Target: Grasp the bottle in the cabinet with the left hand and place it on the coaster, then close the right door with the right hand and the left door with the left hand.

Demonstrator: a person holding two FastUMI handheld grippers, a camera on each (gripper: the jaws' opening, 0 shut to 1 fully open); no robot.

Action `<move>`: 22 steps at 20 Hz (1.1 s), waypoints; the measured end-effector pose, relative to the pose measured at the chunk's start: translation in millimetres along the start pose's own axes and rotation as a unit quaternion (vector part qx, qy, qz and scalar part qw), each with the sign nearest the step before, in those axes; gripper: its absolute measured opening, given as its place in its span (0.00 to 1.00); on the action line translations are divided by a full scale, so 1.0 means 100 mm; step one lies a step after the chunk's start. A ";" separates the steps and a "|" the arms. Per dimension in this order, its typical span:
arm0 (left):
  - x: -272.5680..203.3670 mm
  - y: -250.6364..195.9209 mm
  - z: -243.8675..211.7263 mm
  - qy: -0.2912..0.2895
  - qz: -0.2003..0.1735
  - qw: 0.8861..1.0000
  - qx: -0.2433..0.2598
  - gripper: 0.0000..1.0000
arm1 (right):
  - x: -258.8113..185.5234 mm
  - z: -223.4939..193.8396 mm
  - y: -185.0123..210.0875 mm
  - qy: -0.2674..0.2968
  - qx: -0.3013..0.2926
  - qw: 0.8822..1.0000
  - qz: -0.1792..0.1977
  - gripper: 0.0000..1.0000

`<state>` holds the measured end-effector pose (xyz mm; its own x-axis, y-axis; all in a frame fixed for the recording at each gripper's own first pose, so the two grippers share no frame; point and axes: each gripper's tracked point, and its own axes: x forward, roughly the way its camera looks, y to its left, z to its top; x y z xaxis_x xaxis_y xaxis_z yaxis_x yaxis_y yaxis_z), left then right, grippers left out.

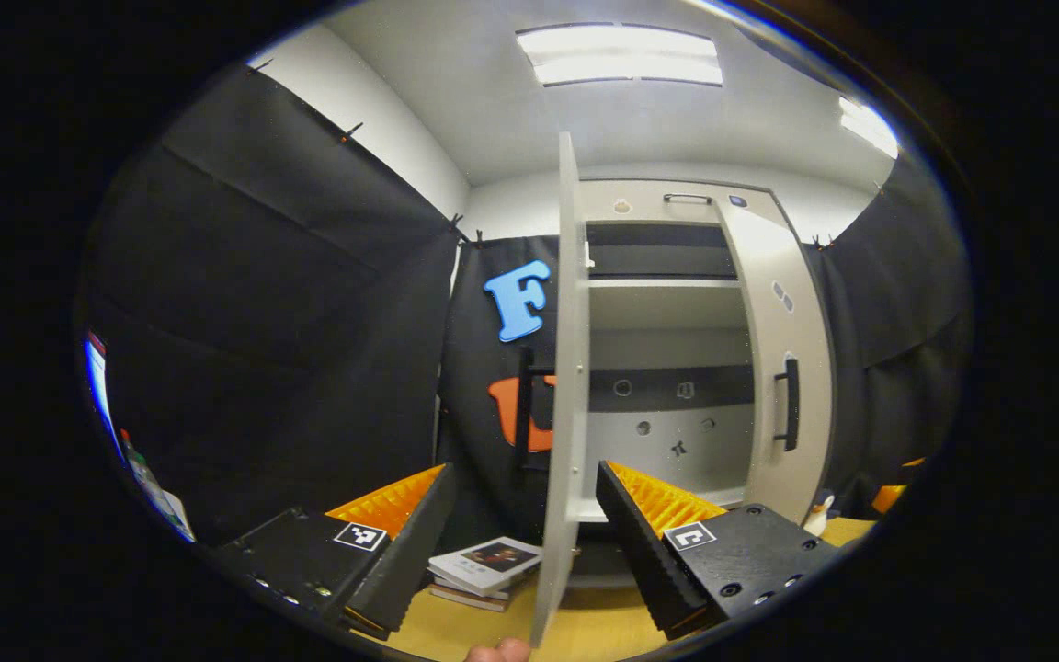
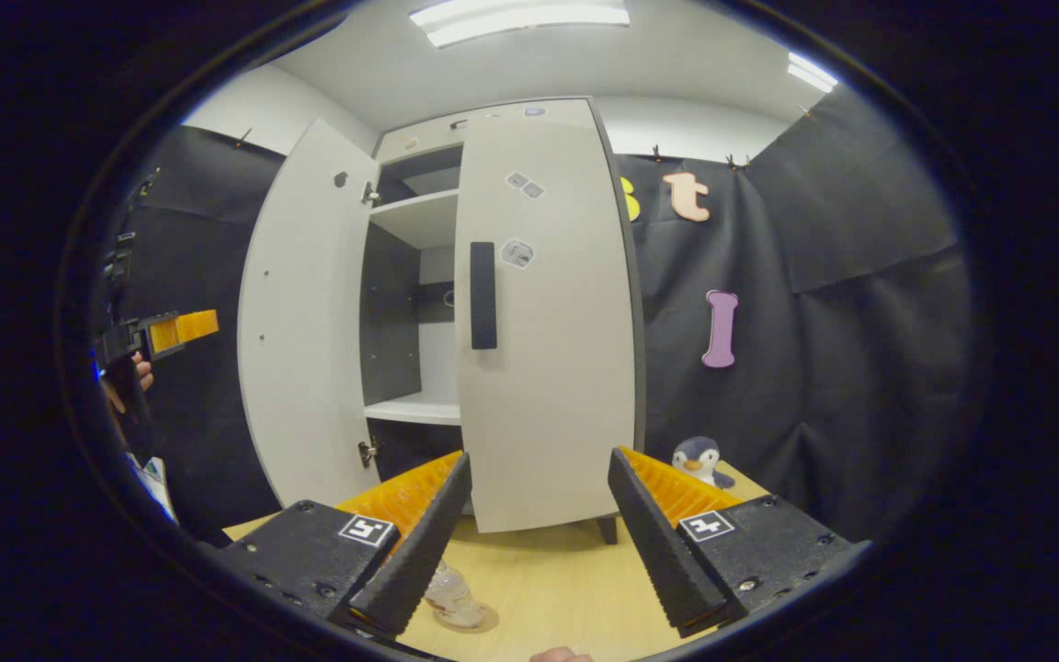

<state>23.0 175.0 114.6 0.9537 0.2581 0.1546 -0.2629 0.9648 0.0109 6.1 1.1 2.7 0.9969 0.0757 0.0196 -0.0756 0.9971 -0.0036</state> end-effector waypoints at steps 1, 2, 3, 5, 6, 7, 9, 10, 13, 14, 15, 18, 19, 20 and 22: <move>0.08 0.09 0.00 -0.001 0.011 1.000 0.001 0.94 | 0.00 0.00 -0.02 0.000 -0.001 1.000 -0.002 0.98; 0.15 0.18 0.02 -0.003 0.020 1.000 -0.003 0.94 | 0.00 0.01 -0.04 -0.001 -0.003 1.000 -0.006 0.98; 0.21 0.26 0.01 -0.004 0.032 0.999 -0.013 0.97 | -0.02 0.01 -0.06 -0.001 -0.004 1.000 -0.010 0.98; 0.34 0.45 -0.01 -0.005 0.048 0.998 -0.033 0.97 | -0.04 0.00 -0.10 0.000 -0.002 1.000 -0.017 0.98; 0.39 0.50 -0.03 -0.004 0.052 0.998 -0.039 0.94 | -0.04 0.00 -0.12 0.001 -0.001 1.000 -0.020 0.98; 0.46 0.54 -0.05 -0.004 0.059 0.997 -0.042 0.94 | -0.05 0.00 -0.14 0.002 0.000 1.000 -0.023 0.98; 0.57 0.63 -0.10 -0.002 0.069 0.997 -0.047 0.99 | -0.06 0.01 -0.18 0.002 -0.002 1.000 -0.030 0.98; 0.63 0.66 -0.11 -0.002 0.070 0.996 -0.050 0.99 | -0.06 0.01 -0.20 0.001 -0.003 0.999 -0.033 0.98; 0.75 0.69 -0.16 0.003 0.071 0.997 -0.042 0.99 | -0.05 0.02 -0.23 0.001 -0.003 0.999 -0.037 0.98; 0.80 0.66 -0.18 0.005 0.065 0.997 -0.039 0.99 | -0.05 0.03 -0.24 0.001 -0.002 0.999 -0.038 0.98; 0.83 0.60 -0.19 0.007 0.057 0.998 -0.038 0.99 | -0.04 0.04 -0.23 0.001 -0.001 0.999 -0.039 0.98; 0.81 0.58 -0.17 0.000 0.060 0.998 -0.022 0.99 | -0.04 0.04 -0.23 0.000 -0.001 0.999 -0.041 0.98; 0.81 0.58 -0.17 -0.001 0.064 0.998 -0.022 0.99 | -0.04 0.03 -0.23 0.000 -0.001 0.999 -0.041 0.98; 0.82 0.57 -0.17 0.000 0.069 0.997 -0.029 0.89 | -0.04 0.02 -0.23 0.002 -0.001 0.999 -0.041 0.98; 0.81 0.50 -0.19 0.003 0.061 0.997 -0.040 0.94 | -0.04 0.01 -0.23 0.004 0.001 0.999 -0.038 0.98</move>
<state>89.9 244.8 109.3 0.9161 0.3743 0.1436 -0.3650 0.9269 -0.0869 4.3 -21.9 3.3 0.9999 -0.0013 0.0108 0.0013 1.0000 -0.0009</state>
